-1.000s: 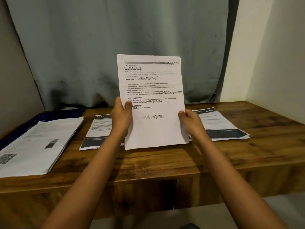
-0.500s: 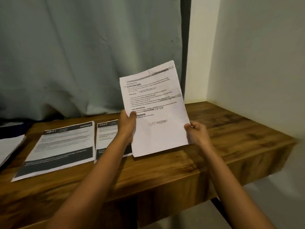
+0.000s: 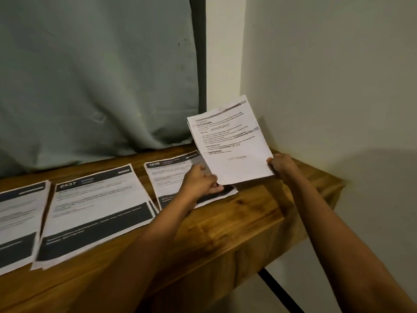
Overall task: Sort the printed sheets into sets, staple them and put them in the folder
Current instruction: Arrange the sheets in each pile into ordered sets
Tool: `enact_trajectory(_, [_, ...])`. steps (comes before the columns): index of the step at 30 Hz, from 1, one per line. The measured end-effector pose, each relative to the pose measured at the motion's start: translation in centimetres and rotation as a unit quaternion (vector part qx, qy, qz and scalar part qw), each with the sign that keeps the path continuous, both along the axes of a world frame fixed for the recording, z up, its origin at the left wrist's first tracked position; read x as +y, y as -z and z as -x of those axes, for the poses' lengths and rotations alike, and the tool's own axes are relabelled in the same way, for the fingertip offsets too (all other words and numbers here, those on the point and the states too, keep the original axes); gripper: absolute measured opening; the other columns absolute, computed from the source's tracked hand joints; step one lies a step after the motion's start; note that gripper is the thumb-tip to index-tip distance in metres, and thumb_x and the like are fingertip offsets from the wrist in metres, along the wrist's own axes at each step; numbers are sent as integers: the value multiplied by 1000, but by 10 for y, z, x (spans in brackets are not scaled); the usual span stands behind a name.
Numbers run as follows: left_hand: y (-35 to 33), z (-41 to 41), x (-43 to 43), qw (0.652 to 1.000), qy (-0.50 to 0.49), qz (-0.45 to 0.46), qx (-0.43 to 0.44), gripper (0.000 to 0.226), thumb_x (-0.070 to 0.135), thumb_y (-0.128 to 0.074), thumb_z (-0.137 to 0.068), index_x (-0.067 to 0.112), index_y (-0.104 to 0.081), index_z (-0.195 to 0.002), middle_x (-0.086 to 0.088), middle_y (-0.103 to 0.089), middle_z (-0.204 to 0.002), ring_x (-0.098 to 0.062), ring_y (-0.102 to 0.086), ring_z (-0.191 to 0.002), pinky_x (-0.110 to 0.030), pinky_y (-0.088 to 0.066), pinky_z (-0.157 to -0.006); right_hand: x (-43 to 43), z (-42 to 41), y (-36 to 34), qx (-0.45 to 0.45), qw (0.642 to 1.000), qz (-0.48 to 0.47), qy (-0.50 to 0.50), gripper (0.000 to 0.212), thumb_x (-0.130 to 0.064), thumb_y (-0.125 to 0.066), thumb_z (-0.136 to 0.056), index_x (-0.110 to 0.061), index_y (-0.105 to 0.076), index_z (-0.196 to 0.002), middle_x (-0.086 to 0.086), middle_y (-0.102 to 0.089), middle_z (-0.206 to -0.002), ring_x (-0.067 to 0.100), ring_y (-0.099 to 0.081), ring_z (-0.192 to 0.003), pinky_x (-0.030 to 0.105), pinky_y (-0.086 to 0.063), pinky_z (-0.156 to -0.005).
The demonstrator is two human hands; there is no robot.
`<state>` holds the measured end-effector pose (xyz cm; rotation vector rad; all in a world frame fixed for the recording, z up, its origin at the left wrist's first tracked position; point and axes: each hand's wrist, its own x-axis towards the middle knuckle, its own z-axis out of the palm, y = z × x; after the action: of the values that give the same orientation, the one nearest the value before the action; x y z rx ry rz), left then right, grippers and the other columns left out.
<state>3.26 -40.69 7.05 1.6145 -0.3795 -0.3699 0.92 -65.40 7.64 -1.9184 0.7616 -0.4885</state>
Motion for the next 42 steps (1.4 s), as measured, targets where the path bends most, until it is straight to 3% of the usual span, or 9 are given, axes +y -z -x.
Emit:
enact_trajectory(5, [16,-1,2,987,-47,-101,-111,42,8,-60,-92,12,-43,-130,-8,-64,-102,-15,-69,-78,-24,-57,-64,-48,-16,4,63,996,66,14,24,-7,-47,-96,9,-57,-110,26,-57,-123,37,-56,-106,33,-43,-76])
enact_trajectory(10, [29,-9,24,922,-102,-262,-267,36,24,-60,-93,19,-49,-127,-5,-59,-126,-19,-58,-108,-23,-45,-82,-84,-29,7,128,985,114,-10,28,-9,-53,-93,1,-59,-118,16,-59,-118,26,-56,-97,30,-45,-73])
enact_trajectory(14, [41,-15,35,889,-126,-342,-277,49,39,-57,-93,20,-43,-136,-6,-50,-139,-26,-46,-126,-40,-42,-101,-106,-46,17,194,969,150,3,10,-8,-58,-90,-1,-56,-85,15,-58,-110,25,-54,-94,33,-45,-77])
enact_trajectory(18, [49,-23,43,867,-140,-396,-268,61,50,-56,-90,19,-38,-140,-9,-42,-145,-30,-35,-135,-45,-30,-111,-99,-47,18,234,942,241,11,35,-13,-44,-97,10,-52,-122,24,-55,-127,37,-53,-117,39,-42,-96])
enact_trajectory(23, [49,-30,48,864,-131,-432,-222,74,57,-55,-87,16,-31,-145,-14,-34,-151,-34,-29,-140,-54,-17,-116,-79,-38,19,270,908,316,61,34,-16,-46,-96,1,-51,-124,20,-52,-129,37,-48,-120,43,-38,-99])
enact_trajectory(27, [43,-29,50,826,-142,-504,-206,81,65,-43,-90,13,-22,-149,-21,-20,-156,-40,-8,-145,-55,8,-114,-34,-43,10,116,903,409,66,26,-9,-51,-91,2,-56,-114,23,-57,-117,35,-52,-107,38,-43,-86])
enact_trajectory(30, [43,-27,51,818,-145,-523,-192,86,67,-36,-90,9,-18,-151,-24,-11,-157,-42,6,-145,-54,14,-112,28,-52,6,20,945,311,-99,25,-14,-46,-98,1,-63,-107,18,-65,-111,26,-59,-96,27,-39,-74])
enact_trajectory(33, [45,-27,51,815,-146,-531,-182,86,68,-33,-91,8,-16,-151,-26,-7,-157,-43,10,-145,-54,14,-112,79,-60,10,70,943,265,-187,31,-23,-47,-99,-4,-59,-119,13,-61,-120,23,-56,-103,28,-40,-80])
enact_trajectory(42, [48,-30,50,817,-158,-522,-187,81,62,-38,-93,7,-20,-149,-25,-14,-156,-42,0,-146,-53,11,-114,116,-80,18,195,935,236,-180,42,-19,-57,-94,-3,-48,-131,15,-54,-131,27,-53,-118,30,-44,-95])
